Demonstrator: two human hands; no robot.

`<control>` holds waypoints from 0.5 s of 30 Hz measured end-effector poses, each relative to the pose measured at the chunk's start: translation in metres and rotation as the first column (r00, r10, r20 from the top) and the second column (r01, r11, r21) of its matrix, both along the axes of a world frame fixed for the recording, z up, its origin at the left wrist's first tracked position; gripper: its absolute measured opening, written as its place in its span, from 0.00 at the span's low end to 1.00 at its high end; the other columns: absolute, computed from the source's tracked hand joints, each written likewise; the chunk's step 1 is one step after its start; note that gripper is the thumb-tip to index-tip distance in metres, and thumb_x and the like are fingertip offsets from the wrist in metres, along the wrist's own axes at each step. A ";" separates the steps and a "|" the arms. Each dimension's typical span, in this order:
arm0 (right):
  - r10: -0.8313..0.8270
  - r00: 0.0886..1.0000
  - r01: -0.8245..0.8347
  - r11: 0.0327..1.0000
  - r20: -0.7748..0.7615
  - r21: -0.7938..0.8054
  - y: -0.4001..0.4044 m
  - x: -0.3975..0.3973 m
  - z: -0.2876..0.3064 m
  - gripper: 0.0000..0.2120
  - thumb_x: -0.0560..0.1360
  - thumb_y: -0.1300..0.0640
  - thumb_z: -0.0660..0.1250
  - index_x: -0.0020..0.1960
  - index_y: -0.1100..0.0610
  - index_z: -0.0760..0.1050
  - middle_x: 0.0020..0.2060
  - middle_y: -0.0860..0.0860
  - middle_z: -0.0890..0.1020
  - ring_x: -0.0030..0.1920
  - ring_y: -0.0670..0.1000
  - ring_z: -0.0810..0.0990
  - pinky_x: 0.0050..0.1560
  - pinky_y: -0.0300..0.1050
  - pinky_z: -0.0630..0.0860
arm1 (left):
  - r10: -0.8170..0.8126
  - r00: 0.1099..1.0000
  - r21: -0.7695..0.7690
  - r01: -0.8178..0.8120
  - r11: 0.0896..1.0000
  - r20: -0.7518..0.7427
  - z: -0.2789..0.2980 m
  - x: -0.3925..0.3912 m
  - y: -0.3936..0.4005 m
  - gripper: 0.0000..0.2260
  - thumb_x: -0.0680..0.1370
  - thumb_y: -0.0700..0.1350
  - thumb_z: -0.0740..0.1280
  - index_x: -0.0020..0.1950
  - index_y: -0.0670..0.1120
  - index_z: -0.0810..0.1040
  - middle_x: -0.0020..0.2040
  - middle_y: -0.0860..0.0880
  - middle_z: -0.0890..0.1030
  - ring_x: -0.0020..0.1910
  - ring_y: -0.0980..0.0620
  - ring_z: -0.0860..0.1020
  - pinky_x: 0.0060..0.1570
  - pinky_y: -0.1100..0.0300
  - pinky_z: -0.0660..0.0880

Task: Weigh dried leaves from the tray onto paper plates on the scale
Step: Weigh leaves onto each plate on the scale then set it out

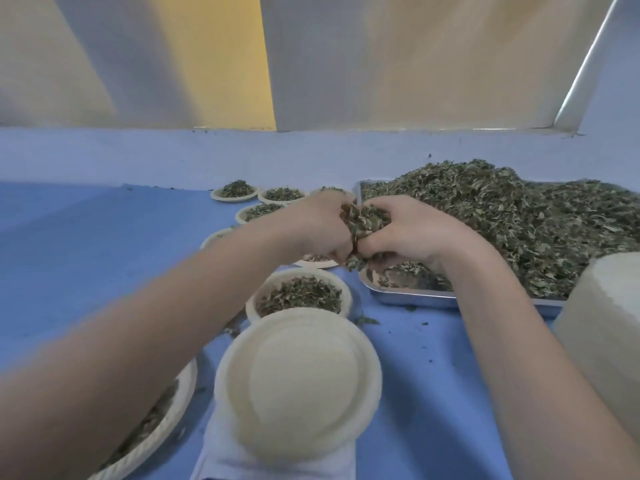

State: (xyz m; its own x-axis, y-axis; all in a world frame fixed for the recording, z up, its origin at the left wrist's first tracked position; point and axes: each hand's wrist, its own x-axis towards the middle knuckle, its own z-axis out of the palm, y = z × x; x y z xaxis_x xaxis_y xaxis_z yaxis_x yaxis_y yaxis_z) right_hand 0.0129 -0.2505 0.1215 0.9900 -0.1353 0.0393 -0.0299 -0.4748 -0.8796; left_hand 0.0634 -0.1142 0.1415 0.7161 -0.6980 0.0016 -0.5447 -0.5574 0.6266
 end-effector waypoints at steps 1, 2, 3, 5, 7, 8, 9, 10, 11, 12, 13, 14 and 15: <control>0.030 1.000 -0.030 1.000 0.008 0.000 0.012 -0.007 0.000 0.15 0.67 0.71 0.69 0.46 0.53 0.77 0.37 0.54 0.82 0.31 0.49 0.82 0.32 0.42 0.79 | 0.007 1.000 -0.009 -0.007 1.000 -0.007 0.000 -0.008 0.014 0.17 0.68 0.29 0.68 0.57 0.35 0.76 0.43 0.40 0.78 0.39 0.45 0.75 0.36 0.60 0.70; 0.064 0.998 -0.064 0.998 0.015 0.001 0.023 -0.014 -0.001 0.16 0.67 0.71 0.69 0.46 0.53 0.77 0.36 0.54 0.82 0.31 0.49 0.82 0.32 0.43 0.80 | 0.011 1.000 -0.018 -0.011 1.000 -0.011 0.000 -0.015 0.027 0.17 0.69 0.29 0.68 0.56 0.37 0.76 0.43 0.41 0.79 0.38 0.46 0.78 0.34 0.63 0.72; 0.100 0.995 -0.100 0.995 0.013 0.004 0.034 -0.021 -0.005 0.16 0.67 0.71 0.69 0.48 0.54 0.77 0.35 0.53 0.82 0.31 0.49 0.82 0.32 0.45 0.81 | 0.023 1.000 -0.025 -0.024 0.999 -0.021 -0.003 -0.021 0.040 0.17 0.69 0.29 0.69 0.56 0.40 0.76 0.42 0.44 0.79 0.35 0.52 0.78 0.29 0.69 0.72; 0.150 0.988 -0.151 0.989 -0.031 -0.007 0.053 -0.033 -0.015 0.18 0.67 0.71 0.70 0.52 0.54 0.76 0.36 0.53 0.82 0.31 0.50 0.82 0.34 0.45 0.81 | 0.054 0.996 -0.010 -0.054 0.998 -0.074 -0.013 -0.034 0.061 0.20 0.70 0.29 0.69 0.58 0.46 0.73 0.41 0.49 0.78 0.29 0.61 0.78 0.24 0.74 0.69; 0.186 0.973 -0.206 0.967 -0.136 -0.152 0.066 -0.041 -0.029 0.22 0.68 0.64 0.73 0.59 0.50 0.75 0.41 0.50 0.82 0.34 0.46 0.81 0.36 0.43 0.80 | 0.066 0.985 0.024 -0.063 0.998 -0.157 -0.028 -0.043 0.077 0.24 0.71 0.29 0.68 0.65 0.45 0.72 0.48 0.47 0.79 0.35 0.58 0.80 0.31 0.70 0.76; 0.178 0.963 -0.240 0.907 -0.202 -0.347 0.066 -0.043 -0.034 0.27 0.67 0.57 0.76 0.63 0.46 0.73 0.47 0.46 0.80 0.39 0.44 0.80 0.41 0.42 0.77 | 0.071 0.979 0.045 -0.063 0.997 -0.189 -0.034 -0.046 0.084 0.27 0.72 0.30 0.68 0.69 0.47 0.69 0.56 0.46 0.77 0.39 0.56 0.80 0.37 0.65 0.79; 0.151 0.956 -0.268 0.800 -0.253 -0.537 0.064 -0.045 -0.037 0.32 0.66 0.49 0.76 0.67 0.41 0.69 0.53 0.43 0.77 0.46 0.43 0.77 0.45 0.40 0.73 | 0.078 0.978 0.072 -0.066 0.995 -0.192 -0.040 -0.049 0.089 0.30 0.73 0.32 0.68 0.72 0.50 0.66 0.63 0.47 0.73 0.42 0.54 0.79 0.41 0.63 0.80; 0.129 0.955 -0.275 0.716 -0.266 -0.642 0.061 -0.048 -0.039 0.35 0.65 0.43 0.76 0.69 0.37 0.66 0.58 0.40 0.74 0.50 0.43 0.74 0.47 0.39 0.70 | 0.090 0.983 0.108 -0.073 0.991 -0.159 -0.043 -0.050 0.094 0.32 0.74 0.34 0.68 0.74 0.54 0.63 0.68 0.49 0.69 0.42 0.55 0.79 0.42 0.62 0.79; 0.123 0.958 -0.268 0.711 -0.260 -0.650 0.057 -0.051 -0.038 0.36 0.64 0.39 0.75 0.69 0.34 0.65 0.61 0.39 0.73 0.51 0.42 0.73 0.48 0.38 0.69 | 0.103 0.989 0.135 -0.088 0.987 -0.104 -0.046 -0.050 0.099 0.32 0.74 0.37 0.68 0.74 0.56 0.62 0.71 0.50 0.66 0.42 0.55 0.80 0.42 0.63 0.78; 0.133 0.961 -0.257 0.754 -0.243 -0.604 0.053 -0.054 -0.038 0.36 0.62 0.36 0.74 0.67 0.32 0.66 0.62 0.39 0.73 0.50 0.41 0.74 0.47 0.36 0.69 | 0.119 0.992 0.143 -0.111 0.983 -0.043 -0.047 -0.050 0.103 0.31 0.75 0.38 0.68 0.73 0.58 0.63 0.72 0.51 0.65 0.41 0.55 0.80 0.40 0.65 0.77; 0.150 0.965 -0.246 0.804 -0.217 -0.541 0.049 -0.057 -0.038 0.35 0.60 0.34 0.74 0.65 0.30 0.67 0.60 0.39 0.74 0.50 0.39 0.74 0.48 0.35 0.69 | 0.136 0.991 0.132 -0.137 0.982 0.018 -0.049 -0.049 0.107 0.29 0.75 0.39 0.67 0.72 0.59 0.65 0.73 0.53 0.64 0.40 0.56 0.81 0.38 0.67 0.76; 0.161 0.968 -0.236 0.843 -0.192 -0.484 0.047 -0.060 -0.039 0.33 0.59 0.33 0.73 0.62 0.29 0.69 0.58 0.38 0.75 0.49 0.37 0.75 0.48 0.36 0.69 | 0.152 0.985 0.104 -0.159 0.982 0.078 -0.051 -0.048 0.111 0.26 0.75 0.40 0.66 0.70 0.59 0.67 0.72 0.54 0.66 0.41 0.56 0.81 0.38 0.67 0.75; 0.155 0.974 -0.214 0.866 -0.164 -0.453 0.044 -0.062 -0.042 0.29 0.60 0.34 0.73 0.60 0.29 0.71 0.56 0.38 0.76 0.50 0.37 0.75 0.48 0.36 0.69 | 0.175 0.976 0.065 -0.184 0.981 0.127 -0.055 -0.047 0.114 0.23 0.76 0.40 0.65 0.67 0.59 0.69 0.70 0.54 0.68 0.43 0.55 0.80 0.41 0.64 0.76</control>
State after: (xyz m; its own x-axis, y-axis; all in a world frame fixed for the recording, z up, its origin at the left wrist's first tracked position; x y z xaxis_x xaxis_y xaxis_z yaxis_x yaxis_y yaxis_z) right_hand -0.0491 -0.2068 0.0794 0.9962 0.0553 -0.0671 0.0092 -0.8344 -0.5511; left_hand 0.0162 -0.0003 0.0870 0.8274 -0.5597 0.0469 -0.5001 -0.6962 0.5150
